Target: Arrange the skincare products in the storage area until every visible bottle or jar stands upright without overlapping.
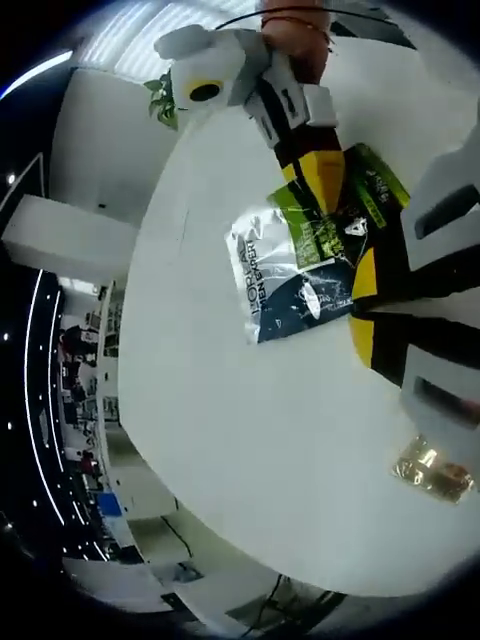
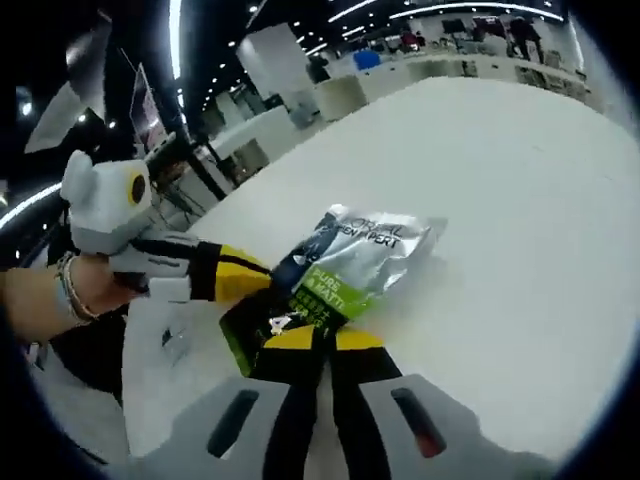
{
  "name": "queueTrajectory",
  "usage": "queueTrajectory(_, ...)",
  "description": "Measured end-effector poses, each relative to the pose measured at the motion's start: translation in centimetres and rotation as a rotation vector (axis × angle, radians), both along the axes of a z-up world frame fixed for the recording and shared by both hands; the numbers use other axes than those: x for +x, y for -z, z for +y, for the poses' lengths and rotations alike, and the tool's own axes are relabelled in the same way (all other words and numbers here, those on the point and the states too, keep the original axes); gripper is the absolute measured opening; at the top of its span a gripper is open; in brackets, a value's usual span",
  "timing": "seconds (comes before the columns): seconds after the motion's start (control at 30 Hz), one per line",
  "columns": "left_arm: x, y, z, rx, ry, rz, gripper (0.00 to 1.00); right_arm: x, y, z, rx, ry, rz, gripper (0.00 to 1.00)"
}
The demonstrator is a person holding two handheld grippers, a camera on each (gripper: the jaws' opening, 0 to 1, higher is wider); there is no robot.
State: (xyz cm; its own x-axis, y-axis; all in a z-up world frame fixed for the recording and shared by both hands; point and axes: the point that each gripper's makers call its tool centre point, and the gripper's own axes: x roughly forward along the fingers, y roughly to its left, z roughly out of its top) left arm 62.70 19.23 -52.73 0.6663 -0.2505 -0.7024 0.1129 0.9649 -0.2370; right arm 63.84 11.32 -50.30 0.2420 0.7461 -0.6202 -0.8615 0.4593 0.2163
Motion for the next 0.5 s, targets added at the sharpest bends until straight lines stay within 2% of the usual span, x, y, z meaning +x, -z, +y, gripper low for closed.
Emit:
queueTrajectory(0.03, 0.1, 0.1, -0.1, -0.008, 0.004, -0.009, 0.04, -0.3, 0.0, 0.1, -0.028, -0.021, -0.047, 0.02)
queueTrajectory(0.1, -0.1, -0.2, -0.3, -0.034, 0.002, -0.021, 0.07, -0.6, 0.2, 0.1, -0.034, -0.024, -0.056, 0.01)
queueTrajectory(0.13, -0.2, -0.4, -0.6, -0.083, -0.007, -0.042, 0.08, -1.0, 0.2, -0.2, -0.034, -0.019, -0.061, 0.01)
queueTrajectory(0.2, -0.5, -0.2, -0.6, -0.086, -0.004, -0.041, 0.08, -1.2, 0.3, -0.4, -0.036, -0.021, -0.073, 0.00)
queueTrajectory(0.27, -1.1, -0.4, -0.7, -0.109, 0.000, -0.048, 0.09, -1.5, -0.5, -0.7, -0.017, -0.045, -0.164, 0.00)
queueTrajectory(0.3, -1.3, -0.8, -1.1, -0.146, 0.007, -0.059, 0.10, -1.6, -0.8, -0.5, -0.006, -0.059, -0.188, 0.00)
queueTrajectory(0.37, -1.7, -1.1, -0.9, -0.170, 0.001, -0.058, 0.10, -1.9, -1.5, -0.6, 0.020, -0.053, -0.187, 0.00)
queueTrajectory(0.43, -2.1, -1.3, -1.0, -0.266, -0.026, -0.043, 0.11, -2.0, -2.1, -0.3, 0.072, -0.037, -0.153, 0.00)
queueTrajectory(0.47, -2.6, -1.4, -1.0, -0.317, -0.043, -0.017, 0.11, -2.2, -2.4, -0.6, 0.079, -0.048, -0.153, 0.00)
queueTrajectory(0.5, -2.6, -1.5, -1.0, -0.327, -0.040, -0.024, 0.11, -2.1, -2.4, -0.5, 0.080, -0.052, -0.154, 0.00)
